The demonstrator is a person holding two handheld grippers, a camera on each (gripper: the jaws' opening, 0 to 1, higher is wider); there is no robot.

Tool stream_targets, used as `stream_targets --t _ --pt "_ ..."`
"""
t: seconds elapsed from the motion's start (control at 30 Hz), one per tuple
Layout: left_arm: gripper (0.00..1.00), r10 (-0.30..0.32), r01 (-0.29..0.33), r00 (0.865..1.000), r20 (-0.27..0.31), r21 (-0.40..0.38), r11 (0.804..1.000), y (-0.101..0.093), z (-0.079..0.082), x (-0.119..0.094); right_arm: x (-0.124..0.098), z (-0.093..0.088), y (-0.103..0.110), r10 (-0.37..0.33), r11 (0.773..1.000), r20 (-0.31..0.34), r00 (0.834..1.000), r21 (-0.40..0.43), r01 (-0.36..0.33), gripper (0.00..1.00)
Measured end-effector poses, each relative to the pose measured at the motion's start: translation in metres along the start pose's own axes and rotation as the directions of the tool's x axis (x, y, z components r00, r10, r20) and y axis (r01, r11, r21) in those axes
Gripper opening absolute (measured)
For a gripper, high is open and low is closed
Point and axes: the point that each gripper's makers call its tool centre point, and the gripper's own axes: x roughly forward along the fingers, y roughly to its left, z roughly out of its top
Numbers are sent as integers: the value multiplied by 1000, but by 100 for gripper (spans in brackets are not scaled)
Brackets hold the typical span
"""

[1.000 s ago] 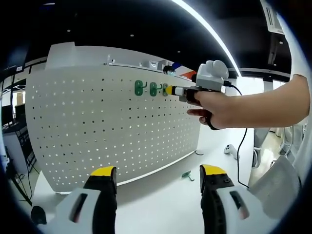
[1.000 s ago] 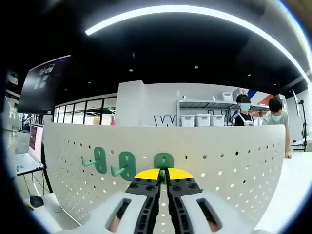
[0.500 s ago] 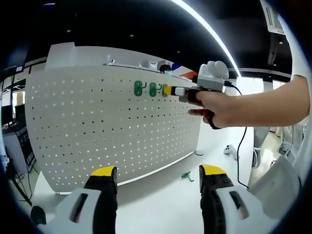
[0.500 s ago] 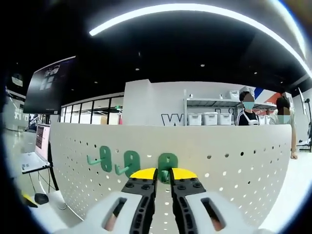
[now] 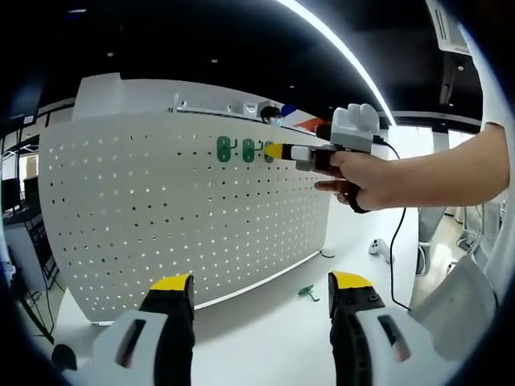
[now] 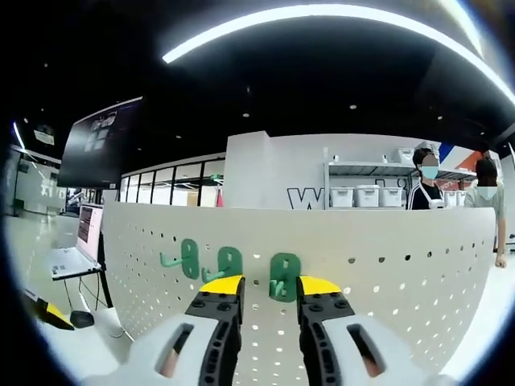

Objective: Insert the hook assembly into the mounting plate slot until the hook locks in place.

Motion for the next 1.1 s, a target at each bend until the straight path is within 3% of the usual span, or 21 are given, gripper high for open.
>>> stream_targets --t 0.43,0.9,1.1 --pt "70 0 0 1000 4 2 1000 1 1 0 -10 -3 5 62 998 -5 998 22 -62 35" --pt "70 4 -4 1000 7 4 1000 4 2 -1 -17 -7 3 77 997 -20 997 25 -77 35" --pt "70 9 -9 1000 6 6 1000 6 2 0 -30 -10 1 104 994 -27 994 29 -103 37"
